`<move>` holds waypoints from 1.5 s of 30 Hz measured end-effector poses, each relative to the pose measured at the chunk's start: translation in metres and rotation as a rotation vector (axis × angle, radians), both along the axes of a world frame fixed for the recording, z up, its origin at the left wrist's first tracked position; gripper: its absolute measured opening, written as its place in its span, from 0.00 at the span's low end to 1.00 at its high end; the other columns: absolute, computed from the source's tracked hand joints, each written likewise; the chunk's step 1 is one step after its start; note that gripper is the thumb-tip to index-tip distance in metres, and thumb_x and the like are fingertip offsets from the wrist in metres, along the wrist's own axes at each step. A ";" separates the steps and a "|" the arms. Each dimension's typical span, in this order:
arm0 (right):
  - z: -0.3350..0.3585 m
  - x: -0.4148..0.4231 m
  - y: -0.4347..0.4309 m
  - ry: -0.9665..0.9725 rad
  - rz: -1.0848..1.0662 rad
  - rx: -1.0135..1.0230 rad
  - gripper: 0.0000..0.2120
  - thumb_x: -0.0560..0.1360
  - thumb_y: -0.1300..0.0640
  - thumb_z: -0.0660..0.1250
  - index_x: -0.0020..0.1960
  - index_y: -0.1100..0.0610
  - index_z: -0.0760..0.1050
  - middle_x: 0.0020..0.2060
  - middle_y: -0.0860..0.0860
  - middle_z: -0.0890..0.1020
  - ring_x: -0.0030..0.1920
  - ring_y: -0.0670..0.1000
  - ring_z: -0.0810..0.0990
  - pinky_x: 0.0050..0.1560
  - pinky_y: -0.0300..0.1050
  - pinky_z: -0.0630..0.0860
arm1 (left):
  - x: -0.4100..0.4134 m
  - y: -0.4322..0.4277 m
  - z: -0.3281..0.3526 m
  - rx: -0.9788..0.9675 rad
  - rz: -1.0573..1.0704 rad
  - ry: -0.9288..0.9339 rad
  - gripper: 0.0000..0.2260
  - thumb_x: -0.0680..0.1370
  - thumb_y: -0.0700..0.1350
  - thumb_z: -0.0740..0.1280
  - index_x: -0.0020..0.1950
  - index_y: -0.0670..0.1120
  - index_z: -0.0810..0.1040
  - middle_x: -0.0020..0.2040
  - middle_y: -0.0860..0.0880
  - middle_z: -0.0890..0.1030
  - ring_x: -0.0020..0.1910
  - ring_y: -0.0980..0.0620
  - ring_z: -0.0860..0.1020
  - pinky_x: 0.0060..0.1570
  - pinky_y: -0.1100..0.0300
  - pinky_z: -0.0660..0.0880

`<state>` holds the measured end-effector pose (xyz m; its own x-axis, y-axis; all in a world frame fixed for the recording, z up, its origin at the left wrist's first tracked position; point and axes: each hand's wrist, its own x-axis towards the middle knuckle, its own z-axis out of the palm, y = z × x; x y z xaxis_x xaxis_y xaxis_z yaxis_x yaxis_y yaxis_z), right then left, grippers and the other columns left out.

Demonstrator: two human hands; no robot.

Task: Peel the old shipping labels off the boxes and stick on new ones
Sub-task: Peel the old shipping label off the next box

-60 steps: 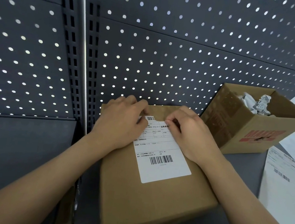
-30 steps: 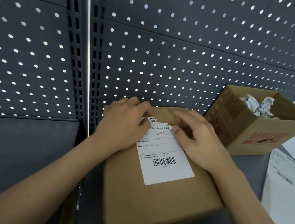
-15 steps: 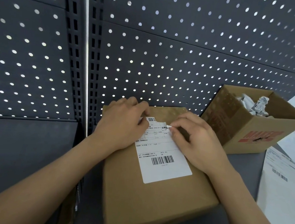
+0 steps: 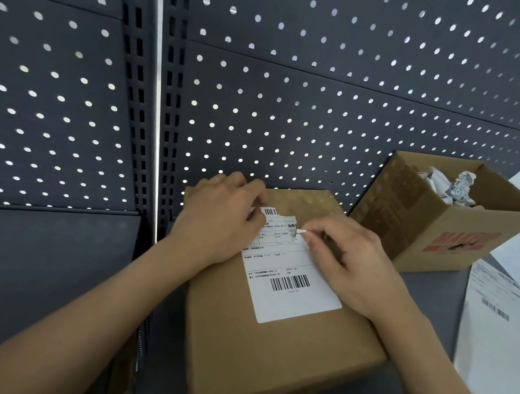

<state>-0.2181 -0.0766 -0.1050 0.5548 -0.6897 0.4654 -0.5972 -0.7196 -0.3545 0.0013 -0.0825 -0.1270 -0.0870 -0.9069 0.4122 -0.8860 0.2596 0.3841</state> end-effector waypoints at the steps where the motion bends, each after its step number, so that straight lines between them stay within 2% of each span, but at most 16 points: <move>1: 0.000 0.000 0.001 -0.014 0.011 0.005 0.10 0.80 0.53 0.61 0.51 0.57 0.78 0.41 0.46 0.79 0.43 0.48 0.77 0.45 0.44 0.74 | 0.000 0.000 0.000 -0.004 0.000 -0.001 0.10 0.77 0.49 0.62 0.57 0.51 0.77 0.46 0.52 0.74 0.49 0.47 0.75 0.50 0.54 0.68; 5: 0.001 -0.001 0.002 -0.057 0.016 0.034 0.08 0.80 0.54 0.62 0.50 0.57 0.78 0.40 0.48 0.79 0.42 0.50 0.77 0.43 0.45 0.74 | 0.000 0.000 0.000 -0.003 -0.002 -0.008 0.10 0.77 0.49 0.62 0.57 0.52 0.77 0.46 0.52 0.73 0.49 0.48 0.74 0.49 0.54 0.68; 9: 0.003 -0.001 0.003 -0.101 0.014 0.058 0.06 0.80 0.57 0.64 0.48 0.57 0.78 0.40 0.47 0.79 0.41 0.49 0.76 0.43 0.41 0.72 | 0.000 -0.001 0.000 -0.005 -0.002 -0.006 0.10 0.77 0.49 0.62 0.57 0.52 0.77 0.45 0.53 0.72 0.49 0.48 0.74 0.48 0.56 0.66; 12: 0.002 -0.002 0.003 -0.133 0.022 0.073 0.05 0.80 0.58 0.64 0.48 0.56 0.78 0.40 0.48 0.79 0.41 0.51 0.77 0.43 0.47 0.73 | 0.000 0.000 0.000 -0.007 0.000 -0.006 0.10 0.77 0.49 0.62 0.56 0.52 0.77 0.46 0.52 0.74 0.49 0.48 0.74 0.49 0.55 0.67; 17: 0.000 -0.003 0.003 -0.183 0.031 0.079 0.05 0.80 0.58 0.65 0.48 0.56 0.79 0.39 0.49 0.80 0.40 0.54 0.78 0.42 0.52 0.74 | 0.000 -0.001 0.000 -0.010 0.000 -0.011 0.10 0.77 0.49 0.62 0.57 0.52 0.77 0.44 0.54 0.70 0.48 0.48 0.74 0.48 0.55 0.67; 25: 0.000 -0.001 0.005 -0.247 0.064 0.030 0.05 0.79 0.57 0.66 0.48 0.57 0.80 0.37 0.53 0.79 0.38 0.55 0.77 0.39 0.52 0.74 | 0.000 -0.001 0.000 -0.010 0.000 -0.013 0.10 0.77 0.49 0.61 0.57 0.52 0.77 0.44 0.54 0.70 0.49 0.48 0.73 0.47 0.56 0.65; 28: 0.001 -0.002 0.006 -0.250 0.063 0.047 0.04 0.78 0.58 0.67 0.51 0.56 0.80 0.38 0.50 0.78 0.39 0.53 0.77 0.41 0.48 0.74 | 0.000 -0.001 -0.001 -0.010 -0.005 -0.010 0.10 0.77 0.49 0.62 0.57 0.52 0.77 0.44 0.54 0.70 0.49 0.48 0.74 0.48 0.55 0.67; 32: -0.001 -0.003 0.005 -0.167 -0.013 0.047 0.12 0.76 0.59 0.67 0.60 0.54 0.80 0.43 0.47 0.78 0.47 0.50 0.77 0.50 0.46 0.75 | 0.000 -0.001 -0.002 -0.005 -0.010 -0.003 0.10 0.77 0.49 0.62 0.57 0.52 0.77 0.45 0.53 0.72 0.49 0.47 0.74 0.51 0.53 0.70; 36: 0.000 -0.006 0.004 -0.096 -0.113 0.123 0.20 0.76 0.51 0.66 0.68 0.51 0.76 0.58 0.40 0.76 0.63 0.45 0.74 0.65 0.48 0.72 | 0.001 -0.001 -0.002 -0.015 -0.014 0.001 0.10 0.77 0.49 0.62 0.57 0.51 0.77 0.44 0.53 0.71 0.49 0.47 0.74 0.51 0.52 0.70; 37: 0.000 -0.006 0.004 -0.071 -0.135 0.158 0.24 0.76 0.48 0.65 0.71 0.50 0.73 0.59 0.39 0.75 0.65 0.44 0.72 0.66 0.47 0.71 | 0.001 -0.001 -0.002 -0.015 -0.012 0.001 0.10 0.77 0.49 0.62 0.57 0.51 0.77 0.44 0.53 0.71 0.49 0.47 0.74 0.51 0.52 0.70; 39: 0.000 -0.005 0.005 -0.046 -0.171 0.245 0.31 0.73 0.43 0.65 0.75 0.46 0.66 0.55 0.38 0.76 0.61 0.42 0.73 0.63 0.41 0.71 | 0.001 -0.001 -0.002 -0.013 -0.010 -0.001 0.10 0.77 0.49 0.62 0.57 0.52 0.77 0.44 0.53 0.72 0.49 0.47 0.74 0.51 0.53 0.70; 40: 0.000 -0.004 0.005 -0.039 -0.181 0.265 0.33 0.71 0.44 0.66 0.75 0.45 0.66 0.52 0.38 0.77 0.58 0.43 0.74 0.61 0.40 0.71 | 0.001 -0.001 -0.002 -0.014 -0.009 -0.001 0.10 0.77 0.49 0.62 0.57 0.52 0.77 0.44 0.53 0.72 0.49 0.47 0.74 0.51 0.53 0.70; 41: -0.001 -0.004 0.004 -0.024 -0.188 0.257 0.31 0.70 0.45 0.68 0.73 0.46 0.70 0.50 0.39 0.77 0.56 0.43 0.74 0.60 0.41 0.72 | 0.001 -0.001 -0.002 -0.016 -0.008 0.000 0.10 0.77 0.49 0.62 0.57 0.52 0.77 0.44 0.53 0.71 0.49 0.47 0.74 0.51 0.53 0.69; 43: -0.002 -0.004 0.003 0.003 -0.179 0.217 0.20 0.70 0.50 0.72 0.61 0.48 0.81 0.48 0.39 0.76 0.55 0.43 0.74 0.59 0.42 0.71 | 0.001 -0.002 -0.002 -0.015 -0.009 0.003 0.10 0.77 0.49 0.62 0.56 0.52 0.78 0.44 0.53 0.71 0.49 0.47 0.74 0.51 0.53 0.69; 45: -0.001 -0.005 0.003 -0.032 -0.137 0.213 0.08 0.72 0.56 0.74 0.51 0.49 0.85 0.46 0.40 0.77 0.54 0.45 0.75 0.57 0.41 0.70 | 0.001 -0.001 -0.002 -0.011 -0.011 0.007 0.10 0.77 0.49 0.62 0.56 0.52 0.78 0.43 0.53 0.71 0.49 0.47 0.74 0.51 0.53 0.69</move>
